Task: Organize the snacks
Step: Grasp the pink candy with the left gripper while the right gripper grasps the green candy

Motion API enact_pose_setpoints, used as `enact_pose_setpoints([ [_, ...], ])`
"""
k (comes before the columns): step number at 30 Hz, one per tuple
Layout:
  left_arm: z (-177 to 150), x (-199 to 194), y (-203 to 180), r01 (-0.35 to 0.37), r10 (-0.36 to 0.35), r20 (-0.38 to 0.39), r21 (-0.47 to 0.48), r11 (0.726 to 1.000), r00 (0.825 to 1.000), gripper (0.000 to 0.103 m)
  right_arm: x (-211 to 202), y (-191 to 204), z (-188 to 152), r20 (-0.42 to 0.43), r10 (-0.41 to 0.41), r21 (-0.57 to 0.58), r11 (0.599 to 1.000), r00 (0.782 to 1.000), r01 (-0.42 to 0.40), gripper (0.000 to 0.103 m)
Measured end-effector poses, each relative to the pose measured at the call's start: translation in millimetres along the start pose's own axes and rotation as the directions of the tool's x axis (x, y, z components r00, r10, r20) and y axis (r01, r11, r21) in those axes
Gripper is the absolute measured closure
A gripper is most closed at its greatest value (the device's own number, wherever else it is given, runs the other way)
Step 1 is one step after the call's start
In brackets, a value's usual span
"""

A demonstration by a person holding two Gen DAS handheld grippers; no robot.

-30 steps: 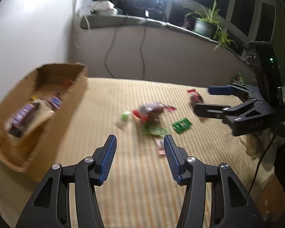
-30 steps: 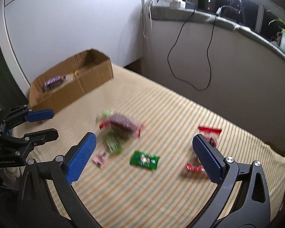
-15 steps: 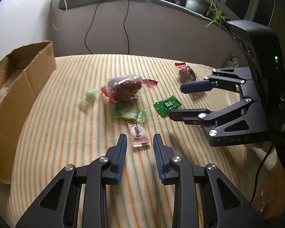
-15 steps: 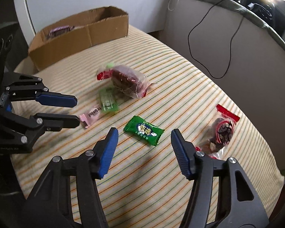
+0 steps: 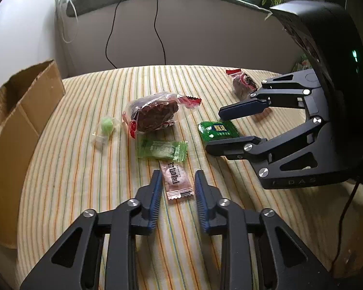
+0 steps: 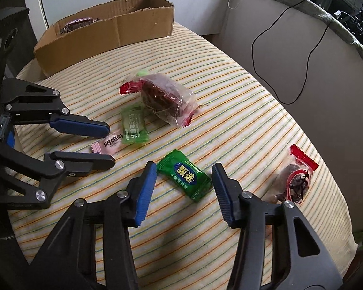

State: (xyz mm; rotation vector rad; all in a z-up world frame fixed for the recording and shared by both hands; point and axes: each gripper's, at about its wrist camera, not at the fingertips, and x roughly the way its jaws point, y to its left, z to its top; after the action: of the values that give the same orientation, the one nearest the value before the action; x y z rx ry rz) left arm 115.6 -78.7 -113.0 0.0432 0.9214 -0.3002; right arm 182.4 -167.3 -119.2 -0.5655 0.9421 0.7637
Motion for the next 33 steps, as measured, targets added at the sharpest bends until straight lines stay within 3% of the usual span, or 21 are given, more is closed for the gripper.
enact_pose_setpoints([
  [10,-0.6,-0.9,-1.1,0.001,-0.001,0.0,0.02,1.0,1.0,0.084,-1.4,-4.2,-2.8,0.007,0.047,0.033,0.998,0.999,-0.048,0.066],
  [14,-2.2,-3.0,3.2,0.012,-0.012,0.001,0.007,1.0,1.0,0.084,-1.4,-3.4,-1.7,0.008,0.047,0.039,0.998,0.999,-0.048,0.077],
  [24,-8.3,-15.0,13.0,0.014,-0.013,0.027,-0.022,1.0,1.0,0.084,0.4,-3.1,2.6,0.024,0.018,0.065,0.998,1.0,-0.019,0.078],
  [33,-15.8,-36.5,25.4,0.027,-0.023,0.071,-0.048,0.998,0.997,0.084,-24.4,0.1,-8.6,0.066,-0.007,0.113,0.994,0.998,0.0,0.078],
])
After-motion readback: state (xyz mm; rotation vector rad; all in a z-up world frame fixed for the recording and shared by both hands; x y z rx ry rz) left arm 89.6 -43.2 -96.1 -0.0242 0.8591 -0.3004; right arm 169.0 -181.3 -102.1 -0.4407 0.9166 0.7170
